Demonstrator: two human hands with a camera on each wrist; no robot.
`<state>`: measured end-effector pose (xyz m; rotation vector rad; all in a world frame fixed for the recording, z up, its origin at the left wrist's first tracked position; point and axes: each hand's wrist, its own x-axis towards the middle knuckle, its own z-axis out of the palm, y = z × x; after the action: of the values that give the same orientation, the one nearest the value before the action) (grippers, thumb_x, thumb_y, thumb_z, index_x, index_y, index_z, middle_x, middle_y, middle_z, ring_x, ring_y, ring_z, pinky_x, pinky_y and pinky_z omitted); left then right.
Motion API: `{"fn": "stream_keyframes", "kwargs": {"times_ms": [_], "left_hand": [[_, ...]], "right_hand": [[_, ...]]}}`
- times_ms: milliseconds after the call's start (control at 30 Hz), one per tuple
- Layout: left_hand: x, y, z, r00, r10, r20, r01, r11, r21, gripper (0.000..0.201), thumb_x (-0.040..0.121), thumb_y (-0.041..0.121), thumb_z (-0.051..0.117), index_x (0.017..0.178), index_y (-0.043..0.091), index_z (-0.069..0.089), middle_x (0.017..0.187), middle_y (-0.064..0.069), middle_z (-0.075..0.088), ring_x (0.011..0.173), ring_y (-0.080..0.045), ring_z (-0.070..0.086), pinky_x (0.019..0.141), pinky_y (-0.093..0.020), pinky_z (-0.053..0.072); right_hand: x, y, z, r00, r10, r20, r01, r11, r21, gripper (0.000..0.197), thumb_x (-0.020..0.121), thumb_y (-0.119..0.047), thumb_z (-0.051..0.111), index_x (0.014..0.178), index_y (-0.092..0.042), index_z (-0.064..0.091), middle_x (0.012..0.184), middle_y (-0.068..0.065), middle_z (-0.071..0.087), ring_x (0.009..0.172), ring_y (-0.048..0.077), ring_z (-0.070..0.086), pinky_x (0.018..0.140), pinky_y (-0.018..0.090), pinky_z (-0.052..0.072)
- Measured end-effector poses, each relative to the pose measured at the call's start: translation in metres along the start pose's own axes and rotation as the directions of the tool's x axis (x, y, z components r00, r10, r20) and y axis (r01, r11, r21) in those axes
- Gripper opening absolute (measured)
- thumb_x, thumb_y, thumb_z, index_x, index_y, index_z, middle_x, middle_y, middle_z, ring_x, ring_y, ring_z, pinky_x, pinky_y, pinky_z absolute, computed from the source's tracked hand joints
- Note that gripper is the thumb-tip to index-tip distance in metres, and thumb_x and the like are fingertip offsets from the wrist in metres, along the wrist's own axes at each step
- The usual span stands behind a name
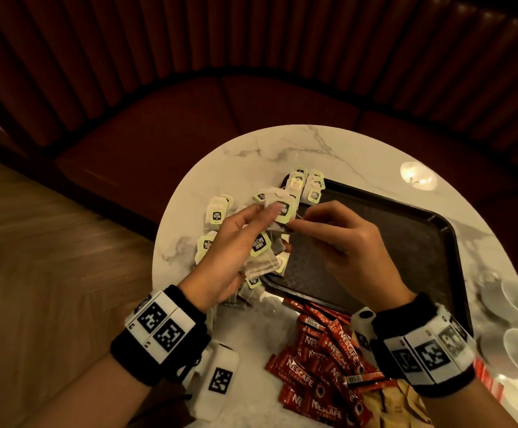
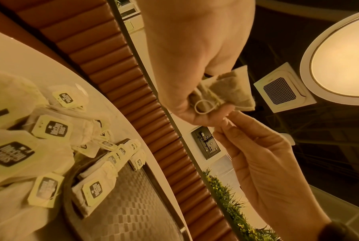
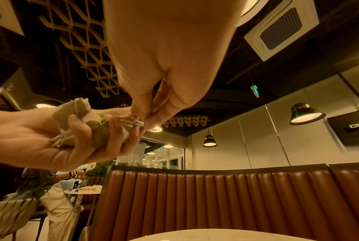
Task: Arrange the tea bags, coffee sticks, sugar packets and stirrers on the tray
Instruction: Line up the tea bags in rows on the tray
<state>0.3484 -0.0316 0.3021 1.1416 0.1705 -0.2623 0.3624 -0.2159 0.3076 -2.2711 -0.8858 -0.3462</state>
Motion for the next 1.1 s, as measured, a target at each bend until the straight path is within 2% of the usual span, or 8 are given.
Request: {"fn": "stream_keyframes", "kwargs": {"times_ms": [100,200,267,467,600,833,967,1100], "left_hand": [[0.002,-0.003,-0.001,0.999,0.031,-0.025,-0.030,0.999,0.033,0.014,0.092,0.018,0.061,0.102,0.011,0.068,0.094,-0.004,0.073,0.074,-0.015,0.070,0.066,-0.025,0.058],[0.001,-0.003,-0.002,0.997,0.066,-0.026,-0.066,0.998,0.020,0.015,0.093,0.013,0.060,0.105,0.006,0.066,0.087,-0.003,0.073,0.066,-0.013,0.068,0.063,-0.022,0.056],[0.001,-0.004,-0.001,0.997,0.078,-0.020,-0.077,0.997,0.015,0.017,0.092,0.013,0.061,0.107,0.006,0.065,0.090,-0.005,0.073,0.067,-0.014,0.067,0.067,-0.024,0.056],[0.000,-0.006,0.001,0.995,0.097,-0.038,-0.097,0.995,-0.008,0.026,0.088,0.013,0.064,0.112,0.002,0.064,0.108,-0.016,0.071,0.085,-0.026,0.066,0.081,-0.034,0.057],[0.000,-0.005,0.001,0.995,0.093,-0.033,-0.094,0.996,-0.011,0.031,0.084,0.017,0.066,0.112,0.003,0.065,0.108,-0.015,0.072,0.082,-0.028,0.065,0.079,-0.034,0.057],[0.000,-0.009,0.001,0.999,0.026,0.037,-0.027,0.999,0.033,0.030,0.081,0.020,0.066,0.109,0.010,0.068,0.109,-0.011,0.073,0.096,-0.034,0.065,0.088,-0.039,0.055],[-0.001,-0.007,0.001,0.995,-0.001,0.098,-0.008,0.996,0.092,0.036,0.083,0.021,0.064,0.117,0.010,0.066,0.109,-0.006,0.073,0.092,-0.030,0.067,0.081,-0.035,0.057],[-0.002,-0.004,0.002,0.991,0.006,0.137,-0.024,0.991,0.130,0.026,0.093,0.011,0.059,0.118,0.013,0.066,0.106,0.001,0.074,0.086,-0.014,0.070,0.071,-0.022,0.055]], "right_hand": [[-0.002,-0.001,-0.002,1.000,0.013,0.022,-0.013,1.000,0.003,0.041,0.085,0.011,0.064,0.117,-0.013,0.072,0.109,0.006,0.059,0.101,0.002,0.052,0.083,0.009,0.044],[-0.004,-0.005,-0.004,0.997,0.078,0.010,-0.079,0.996,0.051,0.025,0.090,-0.006,0.063,0.111,-0.015,0.073,0.105,-0.001,0.061,0.096,0.001,0.056,0.081,0.010,0.045],[-0.005,-0.007,-0.004,0.991,0.136,0.021,-0.137,0.987,0.089,0.020,0.090,-0.015,0.061,0.106,-0.015,0.073,0.103,-0.005,0.062,0.097,0.002,0.059,0.082,0.012,0.047],[-0.006,-0.008,-0.001,0.978,0.208,0.032,-0.210,0.975,0.075,0.017,0.089,-0.013,0.063,0.102,-0.014,0.073,0.101,-0.006,0.063,0.096,0.001,0.059,0.080,0.012,0.046],[-0.005,-0.004,0.001,0.977,0.210,0.021,-0.211,0.977,0.011,0.020,0.090,-0.009,0.065,0.107,-0.013,0.074,0.102,-0.003,0.062,0.093,0.004,0.056,0.078,0.015,0.047],[0.000,0.001,0.002,0.962,0.274,0.001,-0.273,0.962,0.013,0.032,0.092,-0.003,0.063,0.122,-0.014,0.069,0.102,-0.005,0.059,0.086,-0.002,0.053,0.072,0.014,0.043],[0.003,-0.005,-0.001,0.923,0.385,-0.011,-0.374,0.902,0.214,0.028,0.096,-0.009,0.060,0.119,-0.020,0.069,0.099,-0.002,0.062,0.083,0.014,0.057,0.068,0.024,0.046],[0.007,-0.014,-0.001,0.862,0.503,0.059,-0.469,0.748,0.469,0.022,0.096,-0.018,0.059,0.116,-0.020,0.070,0.100,0.002,0.067,0.088,0.011,0.064,0.072,0.023,0.050]]}}
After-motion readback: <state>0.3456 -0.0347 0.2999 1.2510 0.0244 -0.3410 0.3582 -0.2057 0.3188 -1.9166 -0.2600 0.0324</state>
